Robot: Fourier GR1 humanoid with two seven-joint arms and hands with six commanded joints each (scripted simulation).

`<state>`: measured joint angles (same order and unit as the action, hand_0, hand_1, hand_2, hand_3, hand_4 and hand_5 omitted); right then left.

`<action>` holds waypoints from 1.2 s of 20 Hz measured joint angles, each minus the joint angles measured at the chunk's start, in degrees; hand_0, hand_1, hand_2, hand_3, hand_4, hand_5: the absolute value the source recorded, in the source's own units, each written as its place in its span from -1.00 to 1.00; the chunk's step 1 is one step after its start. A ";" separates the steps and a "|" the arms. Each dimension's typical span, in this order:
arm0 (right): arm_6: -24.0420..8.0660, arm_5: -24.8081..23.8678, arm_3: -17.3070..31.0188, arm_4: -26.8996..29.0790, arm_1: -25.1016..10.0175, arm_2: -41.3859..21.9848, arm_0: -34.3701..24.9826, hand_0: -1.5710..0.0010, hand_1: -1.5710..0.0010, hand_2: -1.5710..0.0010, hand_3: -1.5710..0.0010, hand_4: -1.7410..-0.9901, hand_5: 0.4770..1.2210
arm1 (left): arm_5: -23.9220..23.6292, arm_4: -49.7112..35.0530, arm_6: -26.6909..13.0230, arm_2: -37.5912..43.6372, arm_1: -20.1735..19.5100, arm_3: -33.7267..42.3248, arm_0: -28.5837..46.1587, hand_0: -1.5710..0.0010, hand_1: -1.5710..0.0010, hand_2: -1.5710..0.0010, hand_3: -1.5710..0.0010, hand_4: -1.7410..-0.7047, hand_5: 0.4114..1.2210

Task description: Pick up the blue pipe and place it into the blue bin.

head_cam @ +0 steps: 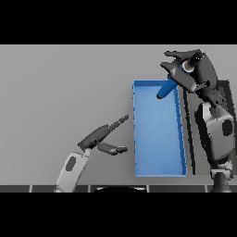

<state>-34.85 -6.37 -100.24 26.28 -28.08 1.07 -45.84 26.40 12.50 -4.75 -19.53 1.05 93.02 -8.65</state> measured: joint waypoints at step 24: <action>-0.07 -40.24 -3.51 20.23 -28.81 -38.81 26.49 0.24 0.30 0.30 0.59 0.08 1.00 | 0.03 -0.15 -0.76 -1.13 -0.29 1.81 2.27 1.00 1.00 1.00 1.00 0.67 -0.96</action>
<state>-34.92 -46.60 -103.75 46.51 -56.90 -37.74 -19.36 26.43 12.35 -5.50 -20.65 0.75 94.84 -6.38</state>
